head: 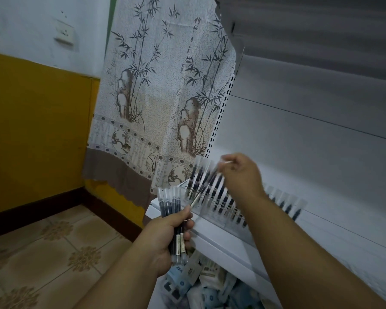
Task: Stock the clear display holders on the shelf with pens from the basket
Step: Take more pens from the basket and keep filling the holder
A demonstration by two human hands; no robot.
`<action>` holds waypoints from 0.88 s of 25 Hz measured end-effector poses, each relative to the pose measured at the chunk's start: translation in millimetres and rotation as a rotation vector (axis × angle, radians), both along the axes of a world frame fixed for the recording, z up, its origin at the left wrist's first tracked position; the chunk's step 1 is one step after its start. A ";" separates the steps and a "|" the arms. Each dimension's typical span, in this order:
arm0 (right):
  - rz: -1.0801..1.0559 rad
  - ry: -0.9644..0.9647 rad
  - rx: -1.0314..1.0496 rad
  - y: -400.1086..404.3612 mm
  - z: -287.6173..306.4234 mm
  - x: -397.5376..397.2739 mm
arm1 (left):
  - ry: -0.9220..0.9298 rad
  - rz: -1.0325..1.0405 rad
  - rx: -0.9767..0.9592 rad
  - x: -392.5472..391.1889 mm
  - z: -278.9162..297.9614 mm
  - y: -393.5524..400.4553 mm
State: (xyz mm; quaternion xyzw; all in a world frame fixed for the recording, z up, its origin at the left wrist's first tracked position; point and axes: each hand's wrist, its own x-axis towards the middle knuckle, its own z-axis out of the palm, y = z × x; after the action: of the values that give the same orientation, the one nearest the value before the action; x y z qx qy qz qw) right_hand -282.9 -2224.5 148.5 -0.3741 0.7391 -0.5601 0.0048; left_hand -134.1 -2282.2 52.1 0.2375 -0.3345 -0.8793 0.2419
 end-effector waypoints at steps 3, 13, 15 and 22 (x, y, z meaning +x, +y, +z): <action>-0.196 0.336 -0.134 3.2 17.4 -19.3 | -0.015 0.020 0.019 -3.2 -1.5 -5.1; -0.140 0.575 0.076 -24.2 0.8 -22.4 | -0.002 0.000 0.040 -10.5 -3.7 -12.4; -0.087 0.610 0.232 -26.1 -2.9 -17.6 | 0.003 -0.002 0.052 -11.0 -1.9 -11.6; -0.200 0.555 0.364 -19.3 -3.6 -8.7 | 0.029 -0.005 0.047 -9.9 1.9 -7.5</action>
State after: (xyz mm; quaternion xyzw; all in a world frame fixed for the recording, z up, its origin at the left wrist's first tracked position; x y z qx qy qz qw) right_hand -291.6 -2243.8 144.9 -0.4311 0.8329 -0.2938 -0.1846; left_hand -144.0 -2289.7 53.9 0.2295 -0.3106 -0.8909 0.2390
